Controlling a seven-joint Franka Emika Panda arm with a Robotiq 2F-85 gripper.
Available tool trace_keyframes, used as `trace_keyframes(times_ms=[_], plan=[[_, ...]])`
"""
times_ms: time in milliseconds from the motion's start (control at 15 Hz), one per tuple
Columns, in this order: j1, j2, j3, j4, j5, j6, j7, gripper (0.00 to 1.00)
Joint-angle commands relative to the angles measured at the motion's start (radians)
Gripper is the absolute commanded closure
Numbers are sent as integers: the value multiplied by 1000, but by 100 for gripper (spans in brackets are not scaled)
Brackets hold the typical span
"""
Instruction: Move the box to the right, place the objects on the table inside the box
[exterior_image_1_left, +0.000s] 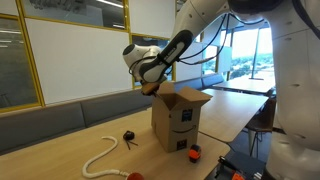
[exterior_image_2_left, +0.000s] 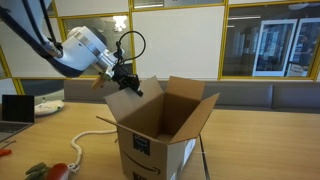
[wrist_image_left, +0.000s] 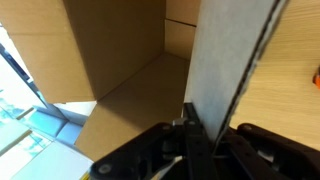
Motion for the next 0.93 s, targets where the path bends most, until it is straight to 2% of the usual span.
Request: trace_keyframes(times_ms=[0, 467, 867], plan=[[-32, -13, -23, 33, -25, -54, 47, 99], [-106, -18, -57, 83, -48, -5, -3, 99], [-151, 45, -73, 150, -12, -54, -162, 99]])
